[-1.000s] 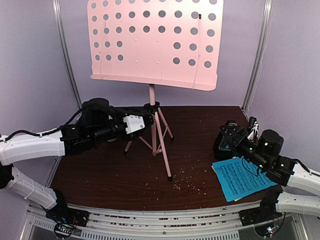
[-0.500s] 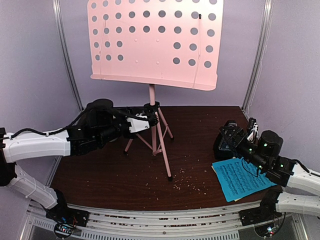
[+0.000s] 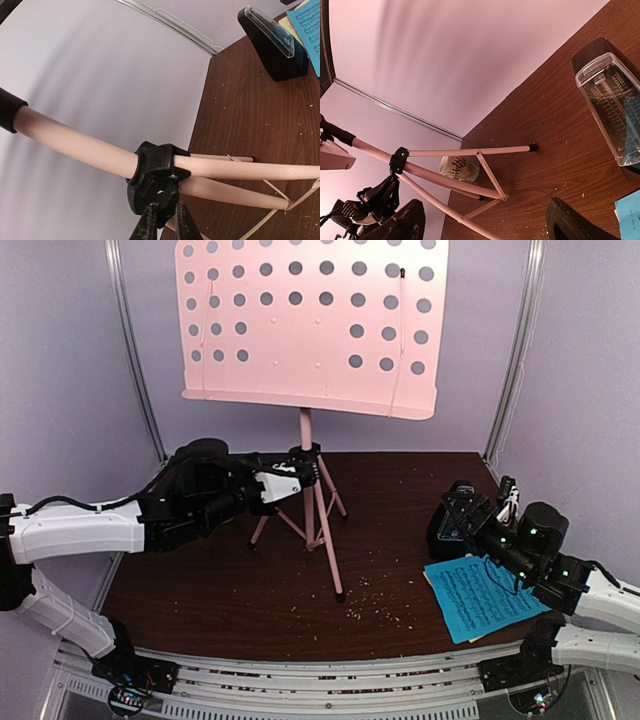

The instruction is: Pack up the instrument practice props

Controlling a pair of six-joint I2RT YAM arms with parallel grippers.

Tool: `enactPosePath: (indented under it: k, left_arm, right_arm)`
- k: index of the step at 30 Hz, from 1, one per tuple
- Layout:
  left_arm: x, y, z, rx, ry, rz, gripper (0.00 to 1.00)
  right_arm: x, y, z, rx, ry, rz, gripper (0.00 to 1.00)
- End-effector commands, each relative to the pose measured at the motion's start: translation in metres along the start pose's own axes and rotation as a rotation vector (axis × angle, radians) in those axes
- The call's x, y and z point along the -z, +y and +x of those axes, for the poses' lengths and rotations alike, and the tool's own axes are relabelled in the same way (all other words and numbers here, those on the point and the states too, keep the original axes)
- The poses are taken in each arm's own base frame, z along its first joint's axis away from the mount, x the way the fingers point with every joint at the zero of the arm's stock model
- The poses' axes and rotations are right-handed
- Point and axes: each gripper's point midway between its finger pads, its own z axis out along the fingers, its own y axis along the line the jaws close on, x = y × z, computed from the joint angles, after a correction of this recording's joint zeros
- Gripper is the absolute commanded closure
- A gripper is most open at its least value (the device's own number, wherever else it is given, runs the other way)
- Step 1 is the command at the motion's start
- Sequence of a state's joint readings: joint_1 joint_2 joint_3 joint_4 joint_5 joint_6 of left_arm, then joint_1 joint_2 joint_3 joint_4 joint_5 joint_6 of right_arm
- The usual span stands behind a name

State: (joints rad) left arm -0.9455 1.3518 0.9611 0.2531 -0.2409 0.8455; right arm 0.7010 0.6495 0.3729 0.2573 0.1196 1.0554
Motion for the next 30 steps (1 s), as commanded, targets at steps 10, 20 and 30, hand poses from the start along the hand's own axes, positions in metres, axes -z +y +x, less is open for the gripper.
enactPosePath:
  k: [10, 20, 30]
  left_arm:
    - [0.004, -0.01, -0.009, 0.445, -0.101, 0.1, 0.99]
    - [0.011, -0.021, -0.009, 0.703, -0.137, 0.147, 1.0]
    - [0.048, -0.002, -0.01, 0.917, -0.244, 0.077, 0.43]
  right_arm:
    - [0.001, -0.005, 0.002, -0.001, 0.0, 0.015, 0.15]
    - [-0.002, -0.004, 0.005, 0.008, 0.016, 0.011, 0.15]
    - [-0.017, 0.064, 0.013, 0.123, 0.074, -0.232, 0.14]
